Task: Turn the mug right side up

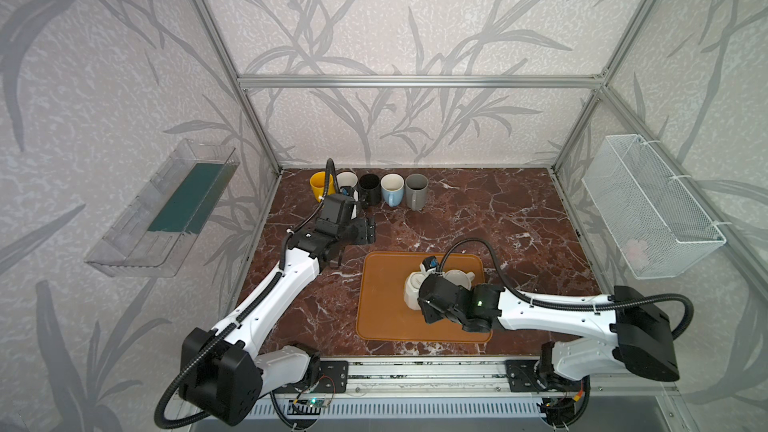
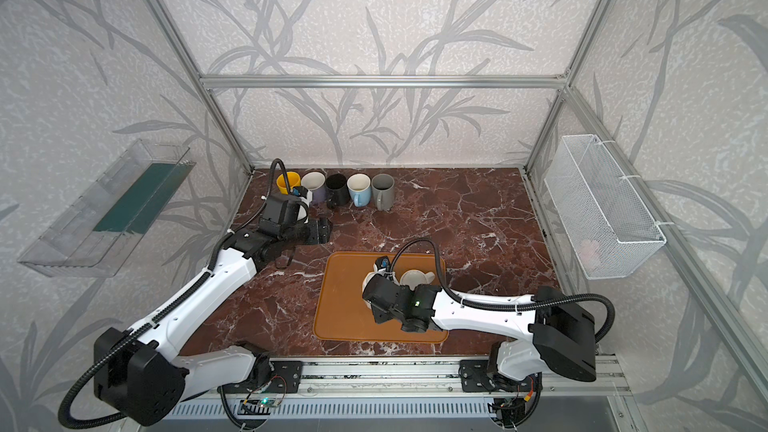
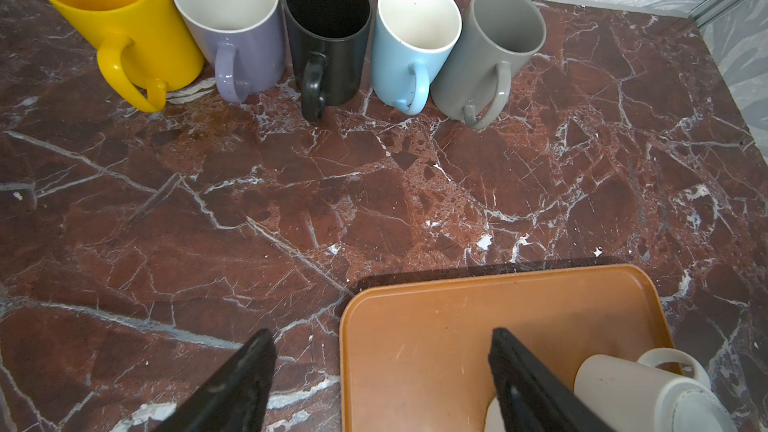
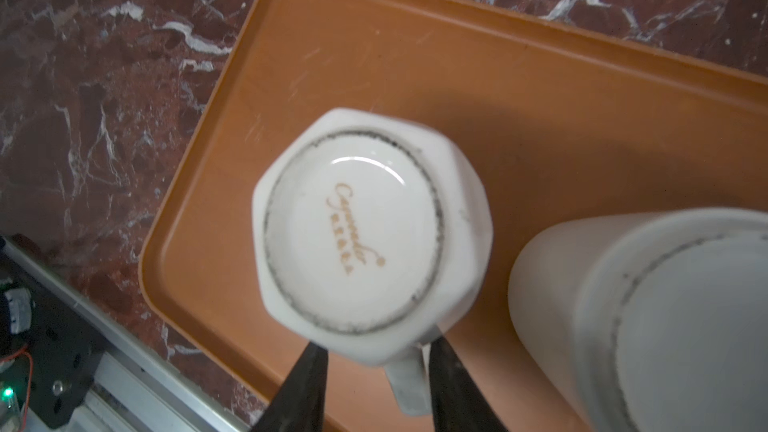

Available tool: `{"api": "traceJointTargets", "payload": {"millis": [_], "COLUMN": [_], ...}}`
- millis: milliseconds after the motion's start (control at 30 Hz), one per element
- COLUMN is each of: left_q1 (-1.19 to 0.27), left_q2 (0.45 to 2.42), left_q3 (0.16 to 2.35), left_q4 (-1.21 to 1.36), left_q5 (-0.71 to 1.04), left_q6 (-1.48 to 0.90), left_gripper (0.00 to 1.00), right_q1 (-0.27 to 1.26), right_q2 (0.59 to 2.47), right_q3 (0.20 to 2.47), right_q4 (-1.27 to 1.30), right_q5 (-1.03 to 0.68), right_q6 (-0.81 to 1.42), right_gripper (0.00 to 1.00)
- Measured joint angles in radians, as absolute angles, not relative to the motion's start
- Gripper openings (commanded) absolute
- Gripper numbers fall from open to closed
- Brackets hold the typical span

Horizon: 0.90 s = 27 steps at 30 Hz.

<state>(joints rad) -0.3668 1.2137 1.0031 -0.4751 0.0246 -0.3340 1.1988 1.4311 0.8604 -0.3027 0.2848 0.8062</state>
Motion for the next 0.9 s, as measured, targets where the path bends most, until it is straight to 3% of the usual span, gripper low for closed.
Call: {"api": "traceJointTargets", "payload": {"millis": [133, 533, 733, 900], "left_q1": [-0.376, -0.457, -0.599, -0.737], "left_q2": [1.201, 1.047, 1.024, 1.022], "left_q3": [0.999, 0.913, 0.868, 0.824], "left_q4": [-0.504, -0.577, -0.582, -0.58], "left_q5": [0.009, -0.026, -0.064, -0.122], "left_q6": [-0.336, -0.391, -0.479, -0.595], "left_gripper": [0.82, 0.78, 0.77, 0.75], "right_q1": [1.199, 1.198, 1.12, 0.933], "right_q2": [1.495, 1.534, 1.343, 1.159], "right_q3": [0.922, 0.936, 0.878, 0.866], "right_q4": [-0.261, -0.108, -0.148, -0.241], "right_q5": [0.28, 0.155, 0.155, 0.139], "right_q6": [0.817, 0.787, 0.724, 0.655], "right_gripper": [0.48, 0.51, 0.52, 0.53]}}
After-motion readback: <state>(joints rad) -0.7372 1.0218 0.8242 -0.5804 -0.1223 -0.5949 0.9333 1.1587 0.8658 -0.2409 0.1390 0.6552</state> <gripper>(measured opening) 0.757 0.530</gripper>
